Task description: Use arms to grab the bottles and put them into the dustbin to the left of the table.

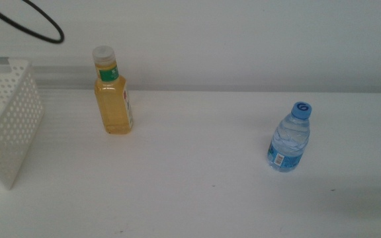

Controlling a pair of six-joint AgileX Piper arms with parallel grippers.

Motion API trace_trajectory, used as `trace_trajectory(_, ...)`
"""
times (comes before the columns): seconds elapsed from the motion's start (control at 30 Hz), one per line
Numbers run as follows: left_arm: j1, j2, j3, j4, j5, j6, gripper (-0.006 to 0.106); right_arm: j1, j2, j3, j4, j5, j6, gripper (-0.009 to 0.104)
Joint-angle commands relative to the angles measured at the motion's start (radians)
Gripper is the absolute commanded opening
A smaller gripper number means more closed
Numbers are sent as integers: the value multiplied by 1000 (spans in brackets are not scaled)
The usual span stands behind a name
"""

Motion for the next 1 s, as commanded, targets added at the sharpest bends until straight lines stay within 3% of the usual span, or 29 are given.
trace_trajectory(0.0, 26, 59, -84, 5, 90, 26, -2, -7, -30, 44, -1, -9, -4, 82)
trace_trajectory(0.47, 139, 252, -118, -4, 40, 105, -2, -7, -30, 44, -1, -9, -4, 82)
trace_trajectory(0.97, 148, 376, -116, -8, -32, 133, -2, -7, -30, 44, -1, -9, -4, 82)
